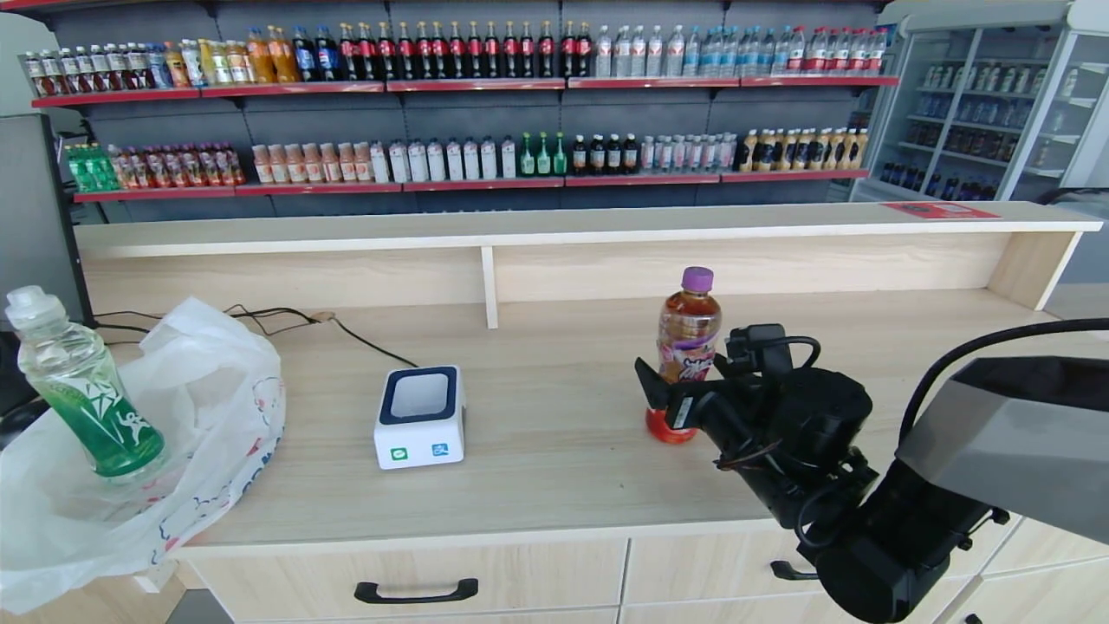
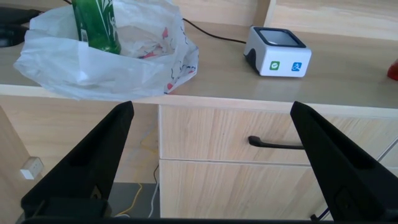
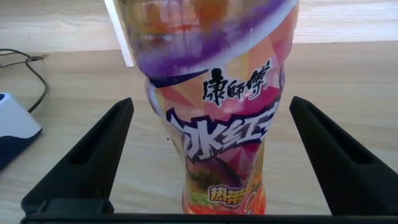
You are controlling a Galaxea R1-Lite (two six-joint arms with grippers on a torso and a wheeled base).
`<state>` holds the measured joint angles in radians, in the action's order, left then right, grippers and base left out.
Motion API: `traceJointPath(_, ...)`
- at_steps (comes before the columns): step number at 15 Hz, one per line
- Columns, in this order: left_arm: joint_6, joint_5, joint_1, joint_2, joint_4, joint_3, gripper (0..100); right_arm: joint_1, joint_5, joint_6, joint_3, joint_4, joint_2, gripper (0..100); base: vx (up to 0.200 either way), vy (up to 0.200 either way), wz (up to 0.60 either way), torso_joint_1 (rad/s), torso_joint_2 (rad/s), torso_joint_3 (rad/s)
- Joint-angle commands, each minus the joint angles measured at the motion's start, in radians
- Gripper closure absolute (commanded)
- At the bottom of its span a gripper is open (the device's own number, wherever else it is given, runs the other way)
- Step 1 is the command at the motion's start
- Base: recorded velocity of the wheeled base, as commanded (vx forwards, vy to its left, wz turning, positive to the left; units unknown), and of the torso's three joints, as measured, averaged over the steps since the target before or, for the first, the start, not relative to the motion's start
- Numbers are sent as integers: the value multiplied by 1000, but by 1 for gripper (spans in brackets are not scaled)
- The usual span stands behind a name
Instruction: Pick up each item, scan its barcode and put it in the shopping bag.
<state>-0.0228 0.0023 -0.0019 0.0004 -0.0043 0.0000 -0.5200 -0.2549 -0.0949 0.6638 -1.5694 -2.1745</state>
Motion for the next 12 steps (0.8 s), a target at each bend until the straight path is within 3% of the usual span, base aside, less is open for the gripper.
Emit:
traceJointPath(1,0,1,0,0,0,0,0,-2,-9,0,42,-1,-28,0,0,0,0,0,0,0)
traceJointPath(12,0,1,0,0,-5,0,0,-6,-26,0,88,-1,-61,0,0,0,0,0,0,0)
